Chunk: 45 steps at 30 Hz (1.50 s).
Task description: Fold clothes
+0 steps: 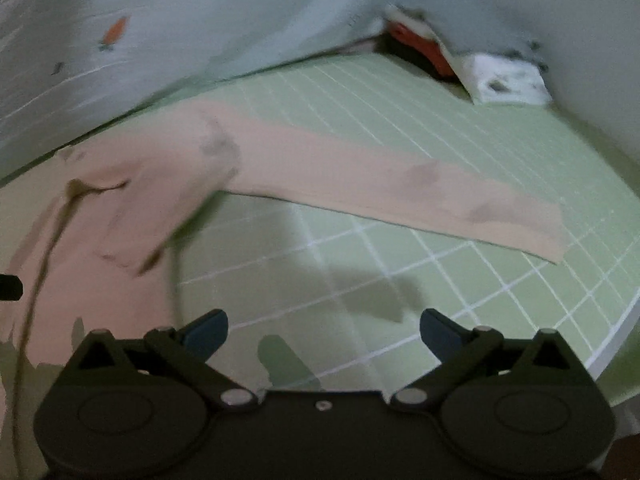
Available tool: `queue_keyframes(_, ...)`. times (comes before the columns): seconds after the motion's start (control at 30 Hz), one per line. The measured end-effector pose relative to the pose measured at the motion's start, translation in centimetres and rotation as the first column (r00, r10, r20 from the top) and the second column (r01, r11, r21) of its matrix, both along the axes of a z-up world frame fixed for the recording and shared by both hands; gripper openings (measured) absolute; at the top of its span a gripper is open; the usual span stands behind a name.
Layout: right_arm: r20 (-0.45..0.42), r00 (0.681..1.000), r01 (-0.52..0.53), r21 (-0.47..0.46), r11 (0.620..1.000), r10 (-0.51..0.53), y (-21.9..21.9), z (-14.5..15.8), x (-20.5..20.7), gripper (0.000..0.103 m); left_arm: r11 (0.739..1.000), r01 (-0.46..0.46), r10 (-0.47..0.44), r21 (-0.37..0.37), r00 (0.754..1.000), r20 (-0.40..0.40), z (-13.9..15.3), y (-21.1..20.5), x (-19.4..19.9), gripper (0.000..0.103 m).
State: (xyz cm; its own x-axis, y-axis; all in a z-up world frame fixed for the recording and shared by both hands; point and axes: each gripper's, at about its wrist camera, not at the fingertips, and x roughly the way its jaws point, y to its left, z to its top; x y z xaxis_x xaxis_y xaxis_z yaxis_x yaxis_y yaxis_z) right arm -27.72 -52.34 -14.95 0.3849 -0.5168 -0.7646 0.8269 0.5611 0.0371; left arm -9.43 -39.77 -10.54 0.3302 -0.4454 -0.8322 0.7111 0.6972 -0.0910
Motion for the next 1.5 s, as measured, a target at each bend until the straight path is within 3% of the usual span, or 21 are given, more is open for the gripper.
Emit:
queue_keyframes(0.13,0.009,0.998,0.065,0.027,0.998,-0.065,-2.7,-0.8,-1.3,0.103,0.998,0.045,-0.046,-0.044,0.999,-0.016,-0.3,-2.8,0.7,0.067)
queue_keyframes(0.17,0.013,0.997,0.075,0.033,0.997,-0.075,-3.2,-0.9,-1.4,0.103,0.997,0.054,-0.055,-0.049,0.998,-0.021,-0.5,-3.5,1.0,0.06)
queue_keyframes(0.3,0.014,0.994,0.105,0.037,0.994,-0.106,-4.4,-1.5,-1.8,0.103,0.995,0.092,-0.093,-0.035,0.995,-0.044,-1.4,-6.1,2.0,0.043)
queue_keyframes(0.67,-0.021,0.992,0.125,-0.013,0.992,-0.125,-4.5,-2.0,-2.0,0.103,0.994,0.104,-0.106,-0.022,0.992,-0.069,-3.0,-9.2,3.2,0.043)
queue_keyframes(0.73,-0.02,0.991,0.131,-0.015,0.991,-0.131,-4.5,-2.0,-1.9,0.103,0.993,0.109,-0.112,-0.035,0.991,-0.068,-3.0,-9.2,3.2,0.026)
queue_keyframes(0.77,-0.019,0.991,0.134,-0.017,0.991,-0.134,-4.5,-2.1,-1.9,0.103,0.993,0.113,-0.116,-0.039,0.99,-0.076,-3.0,-9.2,3.1,0.006)
queue_keyframes(0.8,-0.019,0.991,0.135,-0.019,0.991,-0.135,-4.5,-2.1,-1.9,0.103,0.992,0.119,-0.122,-0.043,0.989,-0.082,-2.9,-9.2,3.1,0.004)
queue_keyframes(1.2,-0.011,0.991,0.136,-0.029,0.99,-0.137,-4.3,-2.2,-2.0,0.103,0.977,0.023,-0.056,-0.212,0.987,-0.151,0.7,-2.4,1.4,0.001)
queue_keyframes(1.5,-0.001,0.988,0.154,-0.045,0.987,-0.154,-3.9,-2.4,-2.1,0.103,0.941,-0.166,0.077,-0.294,0.953,-0.294,2.0,6.4,-0.4,0.001)
